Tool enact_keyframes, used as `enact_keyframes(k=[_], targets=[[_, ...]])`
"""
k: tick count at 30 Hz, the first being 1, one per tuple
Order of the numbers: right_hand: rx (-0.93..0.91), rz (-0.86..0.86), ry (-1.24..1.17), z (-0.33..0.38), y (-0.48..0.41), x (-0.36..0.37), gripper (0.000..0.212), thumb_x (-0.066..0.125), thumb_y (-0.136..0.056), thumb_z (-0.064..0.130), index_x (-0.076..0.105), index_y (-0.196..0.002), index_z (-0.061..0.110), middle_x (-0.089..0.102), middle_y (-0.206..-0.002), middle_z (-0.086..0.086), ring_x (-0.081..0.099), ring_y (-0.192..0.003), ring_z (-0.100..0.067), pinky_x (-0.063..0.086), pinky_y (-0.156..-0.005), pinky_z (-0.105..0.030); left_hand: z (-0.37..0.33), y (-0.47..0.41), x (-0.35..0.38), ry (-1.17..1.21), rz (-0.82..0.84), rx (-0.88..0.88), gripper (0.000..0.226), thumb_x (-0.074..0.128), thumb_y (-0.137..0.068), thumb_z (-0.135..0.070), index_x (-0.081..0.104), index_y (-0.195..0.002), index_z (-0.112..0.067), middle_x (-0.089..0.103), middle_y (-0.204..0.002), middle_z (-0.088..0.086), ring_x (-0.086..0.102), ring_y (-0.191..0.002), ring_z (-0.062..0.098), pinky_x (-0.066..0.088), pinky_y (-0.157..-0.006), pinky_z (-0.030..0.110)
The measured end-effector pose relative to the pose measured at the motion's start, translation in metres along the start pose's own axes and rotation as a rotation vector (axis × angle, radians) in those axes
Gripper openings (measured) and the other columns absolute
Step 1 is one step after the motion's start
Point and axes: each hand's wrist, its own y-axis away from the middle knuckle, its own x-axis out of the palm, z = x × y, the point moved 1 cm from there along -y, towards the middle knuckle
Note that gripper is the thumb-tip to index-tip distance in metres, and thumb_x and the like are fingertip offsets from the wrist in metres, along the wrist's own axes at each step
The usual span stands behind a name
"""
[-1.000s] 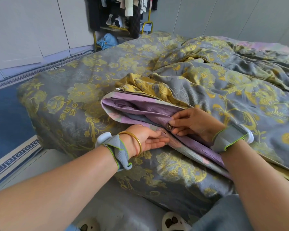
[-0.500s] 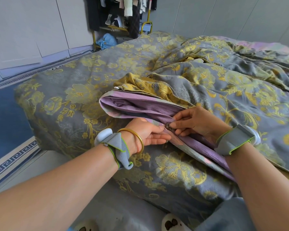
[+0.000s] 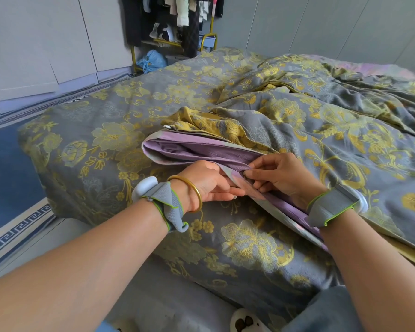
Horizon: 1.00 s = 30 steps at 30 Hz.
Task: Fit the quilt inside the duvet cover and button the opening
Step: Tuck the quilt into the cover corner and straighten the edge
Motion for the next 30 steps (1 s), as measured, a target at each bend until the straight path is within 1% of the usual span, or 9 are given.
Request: enact_keyframes(k=[2,6,13,16,19,22,25,28,30], targets=[[0.008,-0.005,0.004,-0.001,-0.001,0.000,0.005,0.074,-0.080,0.003,0.069,-0.081,0.005,0.064,-0.052,-0.002,0.055,-0.040,-0.006,0.050,-0.044,-0.015,0.000,-0.002,0.000,-0.041,-0.031,0.009,0.027,0.045,-0.088,0.012,0.057,-0.112,0.004,0.070,-0.082,0.013,0.071,-0.061,0.012,0.052,-0.047,0.014],[0.005,-0.042,0.026,-0.003,-0.004,-0.002,0.007,0.075,-0.080,0.006,0.070,-0.084,0.003,0.058,-0.045,0.003,0.049,-0.036,-0.004,0.045,-0.040,-0.014,0.001,-0.011,0.006,-0.057,-0.129,0.037,0.010,0.053,-0.091,-0.001,0.059,-0.088,-0.009,0.070,-0.063,0.002,0.068,-0.051,0.008,0.042,-0.035,0.012],[-0.089,-0.124,0.106,-0.006,-0.008,-0.009,0.007,0.075,-0.083,0.019,0.074,-0.082,0.012,0.057,-0.048,-0.002,0.044,-0.038,-0.007,0.043,-0.042,-0.017,-0.007,-0.027,0.019,-0.100,-0.213,0.046,0.013,0.057,-0.089,-0.014,0.062,-0.078,-0.018,0.070,-0.055,-0.001,0.066,-0.050,0.008,0.044,-0.042,0.013],[-0.190,-0.101,0.189,-0.004,-0.004,-0.013,0.036,0.082,-0.071,0.033,0.067,-0.097,0.012,0.068,-0.069,-0.001,0.050,-0.049,-0.004,0.045,-0.049,-0.017,-0.011,-0.032,0.021,-0.137,-0.266,0.063,0.002,0.062,-0.085,-0.017,0.064,-0.085,-0.016,0.073,-0.073,0.007,0.069,-0.065,0.014,0.045,-0.049,0.018],[-0.320,-0.144,0.532,-0.006,-0.001,-0.015,0.061,0.086,-0.059,0.047,0.055,-0.104,0.021,0.066,-0.089,0.012,0.052,-0.061,-0.002,0.044,-0.059,-0.013,-0.013,-0.038,0.021,-0.175,-0.346,0.103,0.008,0.067,-0.081,-0.018,0.065,-0.087,-0.014,0.069,-0.087,0.009,0.066,-0.076,0.018,0.045,-0.054,0.023],[-0.450,-0.229,0.660,-0.008,-0.001,-0.015,0.048,0.086,-0.066,0.040,0.058,-0.102,0.025,0.063,-0.086,0.015,0.051,-0.061,-0.002,0.040,-0.058,-0.010,-0.017,-0.038,0.023,-0.189,-0.381,0.142,0.009,0.070,-0.079,-0.018,0.066,-0.083,-0.011,0.067,-0.082,0.007,0.062,-0.069,0.015,0.047,-0.051,0.021],[-0.521,-0.297,0.664,-0.007,0.000,-0.016,0.034,0.085,-0.069,0.036,0.070,-0.098,0.028,0.062,-0.075,0.020,0.052,-0.063,0.002,0.037,-0.058,-0.007,-0.021,-0.039,0.025,-0.154,-0.371,0.141,0.020,0.071,-0.077,-0.019,0.068,-0.092,-0.005,0.073,-0.093,0.015,0.072,-0.079,0.024,0.041,-0.035,0.012],[-0.511,-0.313,0.617,-0.009,-0.001,-0.018,0.027,0.083,-0.072,0.031,0.076,-0.098,0.027,0.067,-0.076,0.017,0.054,-0.063,0.004,0.037,-0.059,-0.006,-0.024,-0.036,0.025,-0.149,-0.343,0.115,0.008,0.067,-0.083,-0.014,0.064,-0.087,-0.007,0.072,-0.092,0.015,0.069,-0.056,0.014,0.040,-0.033,0.013],[-0.478,-0.326,0.546,-0.011,-0.003,-0.018,0.024,0.082,-0.075,0.025,0.078,-0.098,0.024,0.069,-0.076,0.015,0.055,-0.062,0.005,0.038,-0.060,-0.005,-0.023,-0.034,0.026,-0.150,-0.295,0.082,0.007,0.063,-0.087,-0.013,0.059,-0.081,-0.012,0.072,-0.091,0.014,0.065,-0.050,0.010,0.041,-0.040,0.017]])
